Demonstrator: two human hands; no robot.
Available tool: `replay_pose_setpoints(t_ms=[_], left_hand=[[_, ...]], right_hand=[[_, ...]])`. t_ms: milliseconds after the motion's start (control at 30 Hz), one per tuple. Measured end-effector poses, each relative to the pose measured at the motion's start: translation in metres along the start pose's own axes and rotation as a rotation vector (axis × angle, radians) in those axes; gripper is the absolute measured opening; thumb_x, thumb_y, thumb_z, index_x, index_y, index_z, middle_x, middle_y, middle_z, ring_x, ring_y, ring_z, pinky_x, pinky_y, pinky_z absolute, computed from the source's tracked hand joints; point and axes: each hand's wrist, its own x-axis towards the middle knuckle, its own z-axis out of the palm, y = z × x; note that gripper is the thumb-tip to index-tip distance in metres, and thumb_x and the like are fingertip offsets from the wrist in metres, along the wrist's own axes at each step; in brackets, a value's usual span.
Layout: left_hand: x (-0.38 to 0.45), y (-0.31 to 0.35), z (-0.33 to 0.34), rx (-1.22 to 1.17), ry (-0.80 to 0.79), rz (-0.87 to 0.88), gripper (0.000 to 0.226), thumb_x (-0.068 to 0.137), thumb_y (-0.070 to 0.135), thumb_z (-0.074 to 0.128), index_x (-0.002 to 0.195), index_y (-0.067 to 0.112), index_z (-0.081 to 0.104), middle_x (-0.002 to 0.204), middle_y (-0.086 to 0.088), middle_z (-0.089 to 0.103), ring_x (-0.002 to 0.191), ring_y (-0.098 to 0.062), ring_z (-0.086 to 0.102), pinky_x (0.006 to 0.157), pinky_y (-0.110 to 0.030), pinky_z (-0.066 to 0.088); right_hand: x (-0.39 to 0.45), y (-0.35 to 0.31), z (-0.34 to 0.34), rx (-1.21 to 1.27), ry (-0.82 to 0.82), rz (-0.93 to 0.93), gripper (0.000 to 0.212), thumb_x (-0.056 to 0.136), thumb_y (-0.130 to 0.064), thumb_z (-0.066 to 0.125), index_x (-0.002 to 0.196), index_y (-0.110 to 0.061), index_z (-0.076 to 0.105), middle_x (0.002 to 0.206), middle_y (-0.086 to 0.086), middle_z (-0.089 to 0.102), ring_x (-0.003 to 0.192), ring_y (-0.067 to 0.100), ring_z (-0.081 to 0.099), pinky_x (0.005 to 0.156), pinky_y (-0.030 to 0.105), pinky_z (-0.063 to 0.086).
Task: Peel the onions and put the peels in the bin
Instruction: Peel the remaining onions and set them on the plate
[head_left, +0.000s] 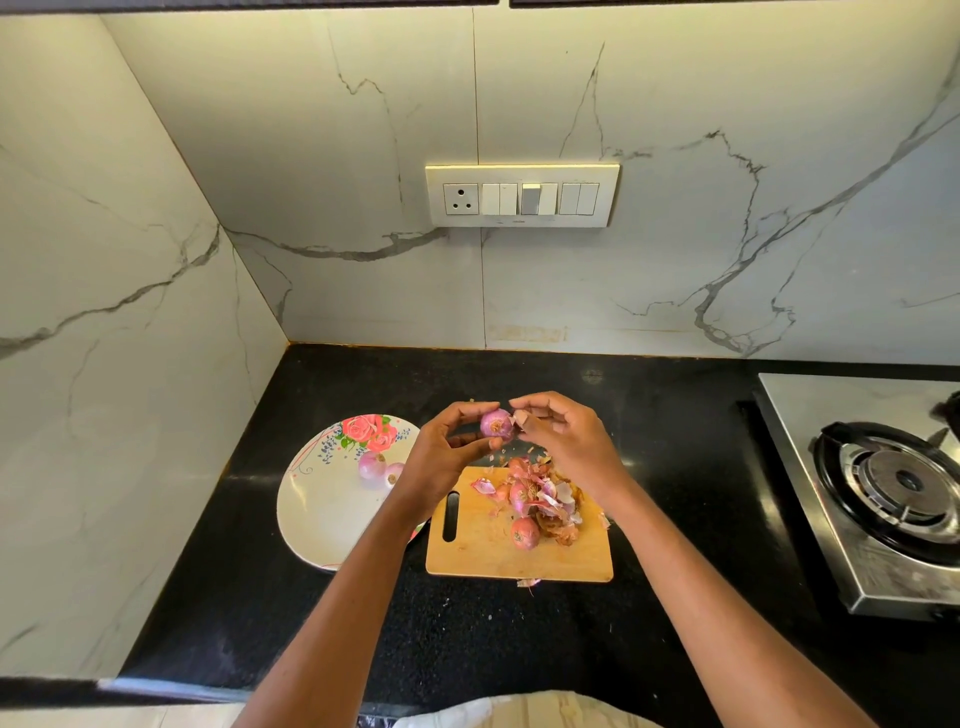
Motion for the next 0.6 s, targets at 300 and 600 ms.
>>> replay_pose_setpoints(t_ms=[300, 600], left_hand=[[0.000, 0.001, 0.000, 0.018, 0.017, 0.007, 0.039, 0.088, 0.007, 0.074, 0.123, 0.023, 0.065, 0.126, 0.001, 0.066, 0.110, -0.010, 0.067, 0.082, -0.018, 0.056], [0.000, 0.003, -0.002, -0.028, 0.052, 0.004, 0.040, 0.090, 0.012, 0.075, 0.126, 0.020, 0.061, 0.124, 0.003, 0.068, 0.109, 0.001, 0.064, 0.080, -0.011, 0.053]], right_hand=[[0.002, -0.001, 0.003, -0.066, 0.097, -0.044, 0.017, 0.090, -0.019, 0.076, 0.105, -0.028, 0.071, 0.099, -0.012, 0.073, 0.097, 0.005, 0.070, 0.083, 0.022, 0.059], [0.001, 0.013, -0.002, -0.251, 0.006, 0.074, 0.021, 0.099, -0.010, 0.063, 0.107, -0.028, 0.070, 0.100, -0.016, 0.071, 0.092, 0.004, 0.070, 0.078, 0.015, 0.057]])
